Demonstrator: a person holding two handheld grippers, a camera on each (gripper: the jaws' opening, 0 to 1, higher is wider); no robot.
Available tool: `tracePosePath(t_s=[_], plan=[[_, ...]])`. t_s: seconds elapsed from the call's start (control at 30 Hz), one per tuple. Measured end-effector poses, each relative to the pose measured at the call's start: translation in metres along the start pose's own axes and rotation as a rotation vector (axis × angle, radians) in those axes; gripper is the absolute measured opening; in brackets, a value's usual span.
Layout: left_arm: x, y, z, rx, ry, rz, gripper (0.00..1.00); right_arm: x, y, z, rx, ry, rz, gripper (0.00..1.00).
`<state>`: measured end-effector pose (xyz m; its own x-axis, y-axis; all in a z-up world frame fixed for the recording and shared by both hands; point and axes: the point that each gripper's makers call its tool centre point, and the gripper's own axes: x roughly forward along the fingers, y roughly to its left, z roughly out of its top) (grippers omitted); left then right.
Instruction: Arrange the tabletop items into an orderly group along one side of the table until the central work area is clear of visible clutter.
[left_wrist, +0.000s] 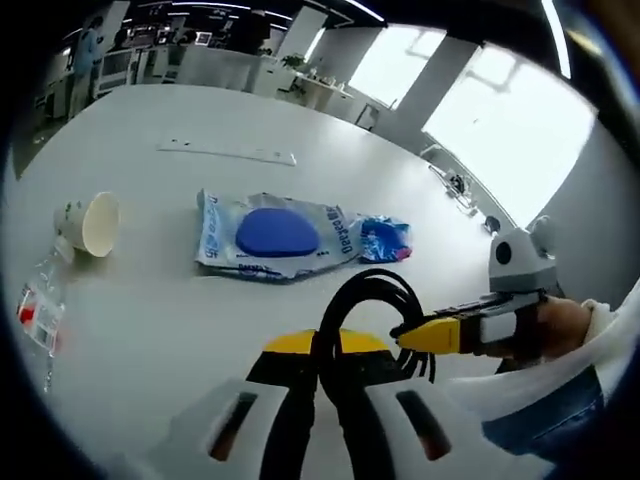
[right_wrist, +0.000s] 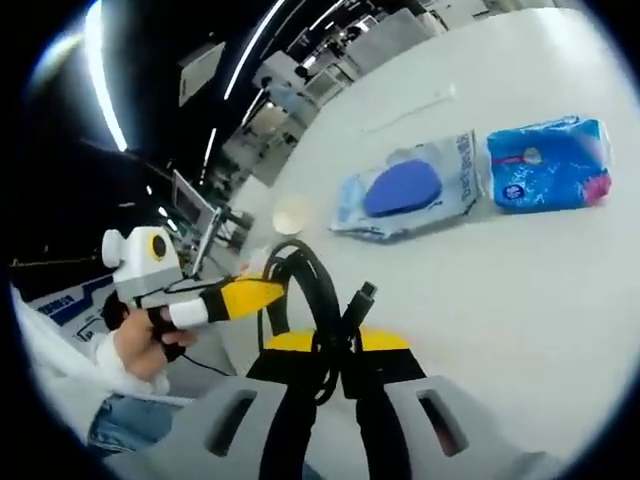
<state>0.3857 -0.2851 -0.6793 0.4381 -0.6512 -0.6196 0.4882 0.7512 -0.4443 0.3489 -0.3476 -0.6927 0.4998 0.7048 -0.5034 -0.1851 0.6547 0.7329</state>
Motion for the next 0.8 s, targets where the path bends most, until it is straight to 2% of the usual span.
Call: tracePosePath(t_s=[0.1,0.2,0.27,0.33,0.47,0.57,0.67,0.8], plan=[[0.002,-0.004,0.003,0.005,-0.011,-0.019,0.04,-0.004,0.000,-0.001,0.028,-0.012,0.013,0.09],[0.002,-0.007,0.008,-0.036,-0.046,-0.049,0.05,-0.007,-0.001,0.002,0.087,-0.037,0.040,0.09],[0.002,-0.006,0.008,-0.047,-0.044,-0.051,0.07,-0.008,0.000,0.002,0.092,-0.047,0.045,0.08],[0.002,-0.004,0.006,-0.025,-0.031,-0.040,0.09,-0.010,-0.003,0.004,0.105,-0.056,0.046,0.08],[0.001,0.005,0.003,0.016,-0.032,0.003,0.37,-0.015,-0.007,0.007,0.131,-0.081,0.045,0.08],[-0.001,0.016,-0.001,0.020,-0.028,0.033,0.49,-0.020,-0.013,0.010,0.160,-0.103,0.033,0.08],[-0.006,0.024,-0.001,0.001,-0.042,0.049,0.52,-0.024,-0.019,0.012,0.186,-0.123,0.024,0.09],[-0.011,0.030,-0.009,-0.010,-0.031,0.057,0.48,-0.029,-0.028,0.012,0.217,-0.139,0.003,0.09]])
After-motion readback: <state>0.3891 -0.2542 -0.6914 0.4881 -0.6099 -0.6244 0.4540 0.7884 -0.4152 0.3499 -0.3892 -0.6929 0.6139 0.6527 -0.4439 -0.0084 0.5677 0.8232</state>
